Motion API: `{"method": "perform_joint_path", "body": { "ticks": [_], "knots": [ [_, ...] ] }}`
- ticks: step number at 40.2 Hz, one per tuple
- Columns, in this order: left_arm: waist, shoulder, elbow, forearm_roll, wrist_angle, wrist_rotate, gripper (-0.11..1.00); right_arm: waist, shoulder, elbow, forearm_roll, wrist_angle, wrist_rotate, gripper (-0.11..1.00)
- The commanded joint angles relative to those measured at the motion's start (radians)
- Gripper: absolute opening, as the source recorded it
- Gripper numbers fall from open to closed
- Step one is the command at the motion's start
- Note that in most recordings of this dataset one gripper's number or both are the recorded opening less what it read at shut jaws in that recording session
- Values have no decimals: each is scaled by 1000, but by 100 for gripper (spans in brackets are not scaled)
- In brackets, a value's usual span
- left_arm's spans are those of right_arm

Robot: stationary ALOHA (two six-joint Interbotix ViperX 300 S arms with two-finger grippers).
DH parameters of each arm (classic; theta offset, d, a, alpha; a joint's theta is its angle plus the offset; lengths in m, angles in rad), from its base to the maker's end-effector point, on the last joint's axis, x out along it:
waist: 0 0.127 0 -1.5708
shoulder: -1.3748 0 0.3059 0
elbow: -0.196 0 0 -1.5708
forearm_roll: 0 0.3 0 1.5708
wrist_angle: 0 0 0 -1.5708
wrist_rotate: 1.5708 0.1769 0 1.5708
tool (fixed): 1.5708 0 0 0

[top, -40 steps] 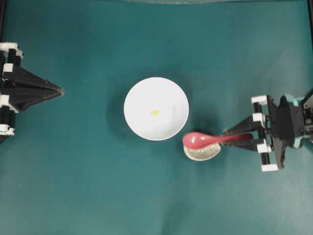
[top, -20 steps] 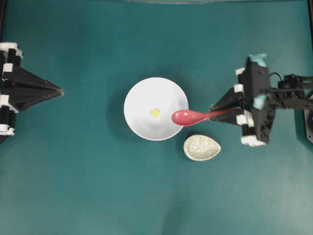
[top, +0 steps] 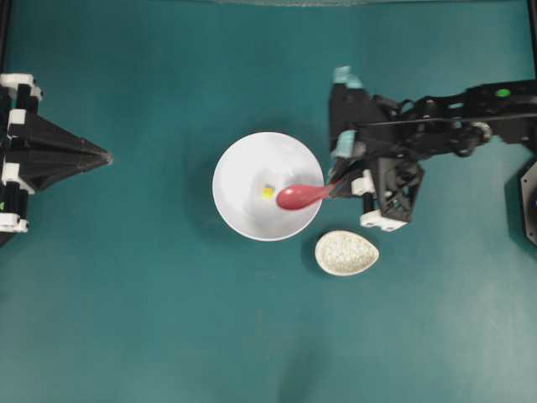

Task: Scoop the yellow hexagonal prism block from the bowl with a spoon using the right arm.
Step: 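Lift the red spoon off the rest and carry it into the bowl, then push the spoon bowl under the yellow block along the bowl floor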

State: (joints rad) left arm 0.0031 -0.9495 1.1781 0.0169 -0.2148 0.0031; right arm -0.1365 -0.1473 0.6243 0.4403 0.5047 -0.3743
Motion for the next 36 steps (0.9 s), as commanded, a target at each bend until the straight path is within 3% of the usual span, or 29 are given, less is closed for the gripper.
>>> {"method": "perform_joint_path", "body": {
  "ticks": [1, 8, 36],
  "knots": [
    [-2, 9, -23, 3, -9, 2, 6, 0, 28, -66, -18, 37, 5, 24],
    [-2, 11, -23, 2, -9, 2, 6, -5, 72, -100, -48, 51, 11, 24],
    [-2, 11, -23, 3, -6, 12, 6, -21, 140, -103, -49, 20, 29, 24]
  ]
}}
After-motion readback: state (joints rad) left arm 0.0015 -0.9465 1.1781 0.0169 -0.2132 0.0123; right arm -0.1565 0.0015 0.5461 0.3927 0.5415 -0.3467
